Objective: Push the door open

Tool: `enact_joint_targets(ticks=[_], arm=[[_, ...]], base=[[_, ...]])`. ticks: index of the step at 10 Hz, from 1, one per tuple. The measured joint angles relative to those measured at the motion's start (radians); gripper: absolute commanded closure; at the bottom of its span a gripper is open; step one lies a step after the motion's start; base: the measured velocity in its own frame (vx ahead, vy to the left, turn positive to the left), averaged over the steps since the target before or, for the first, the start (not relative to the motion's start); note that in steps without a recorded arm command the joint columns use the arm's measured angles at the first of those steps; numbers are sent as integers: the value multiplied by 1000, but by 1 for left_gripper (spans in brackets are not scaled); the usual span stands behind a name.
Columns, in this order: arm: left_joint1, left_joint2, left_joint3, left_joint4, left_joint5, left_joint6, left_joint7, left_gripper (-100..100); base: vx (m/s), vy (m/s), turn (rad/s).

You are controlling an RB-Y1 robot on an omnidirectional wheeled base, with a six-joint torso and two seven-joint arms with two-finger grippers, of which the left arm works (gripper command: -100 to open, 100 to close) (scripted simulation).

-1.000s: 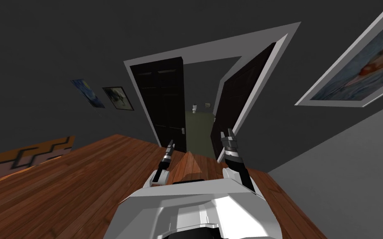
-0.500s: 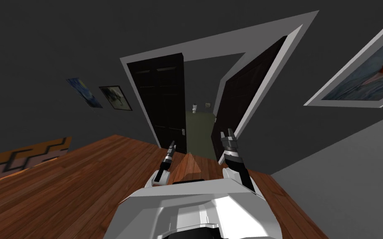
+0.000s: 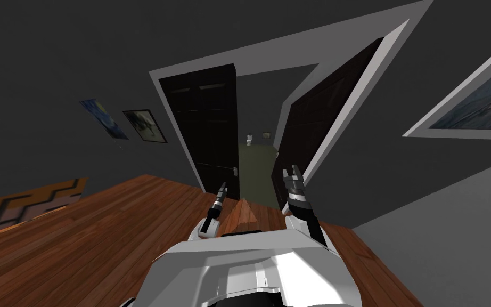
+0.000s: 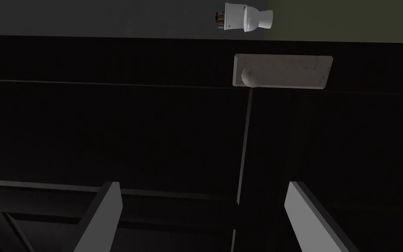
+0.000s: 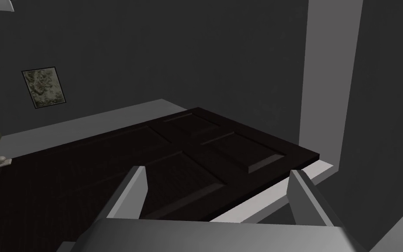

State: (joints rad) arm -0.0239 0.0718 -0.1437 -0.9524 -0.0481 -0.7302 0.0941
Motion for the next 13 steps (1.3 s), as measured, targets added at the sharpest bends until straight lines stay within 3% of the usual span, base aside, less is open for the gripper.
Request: enact_joint_targets(ticks=[11, 13], arm=[[-108, -22, -29, 263, -30, -56, 31, -100], [-107, -19, -28, 264, -30, -58, 30, -100]], base=[[125, 21, -4], [157, -24, -28]])
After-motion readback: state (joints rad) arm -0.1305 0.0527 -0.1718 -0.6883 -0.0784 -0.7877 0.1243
